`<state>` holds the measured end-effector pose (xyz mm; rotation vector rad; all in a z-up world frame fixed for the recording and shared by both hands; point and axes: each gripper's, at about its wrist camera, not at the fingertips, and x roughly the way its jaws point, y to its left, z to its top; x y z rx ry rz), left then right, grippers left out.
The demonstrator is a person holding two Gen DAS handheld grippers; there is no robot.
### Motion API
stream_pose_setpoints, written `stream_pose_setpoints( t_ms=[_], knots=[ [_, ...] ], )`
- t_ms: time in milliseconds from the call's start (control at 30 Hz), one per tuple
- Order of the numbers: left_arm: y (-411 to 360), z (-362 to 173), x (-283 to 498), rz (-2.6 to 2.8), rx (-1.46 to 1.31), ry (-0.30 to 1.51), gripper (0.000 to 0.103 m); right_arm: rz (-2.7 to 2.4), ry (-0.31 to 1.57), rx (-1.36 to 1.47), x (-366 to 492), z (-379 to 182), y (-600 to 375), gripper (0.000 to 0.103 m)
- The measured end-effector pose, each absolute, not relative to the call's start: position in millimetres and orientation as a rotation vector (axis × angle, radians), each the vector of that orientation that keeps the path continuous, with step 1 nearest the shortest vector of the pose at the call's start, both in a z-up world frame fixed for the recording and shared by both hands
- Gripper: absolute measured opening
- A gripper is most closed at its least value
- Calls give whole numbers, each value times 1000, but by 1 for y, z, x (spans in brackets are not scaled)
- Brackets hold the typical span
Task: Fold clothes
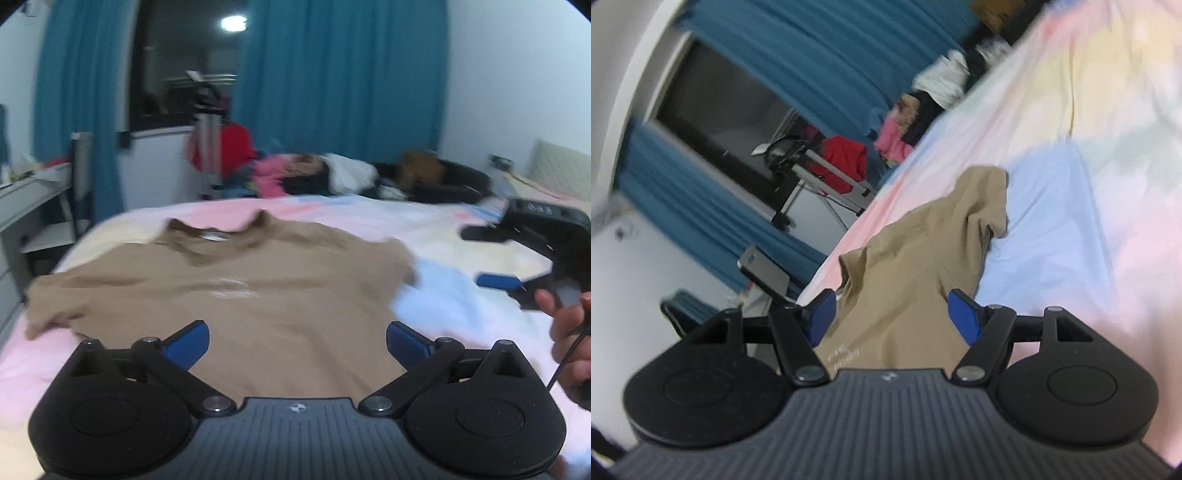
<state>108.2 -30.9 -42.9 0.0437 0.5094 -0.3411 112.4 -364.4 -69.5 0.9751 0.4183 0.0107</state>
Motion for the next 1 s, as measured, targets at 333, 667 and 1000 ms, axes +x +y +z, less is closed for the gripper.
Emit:
stream_pose_setpoints(
  t_ms=[333, 667, 1000],
  knots=[
    [46, -78, 176, -202, -220, 634, 103, -142, 524, 1006, 247, -156, -374, 70],
    [53, -111, 217, -163, -260, 684, 103, -109, 322, 788, 321, -167, -370, 82],
    [57, -117, 236, -94, -242, 699, 103, -218, 396, 620, 357, -148, -362, 12]
  ],
)
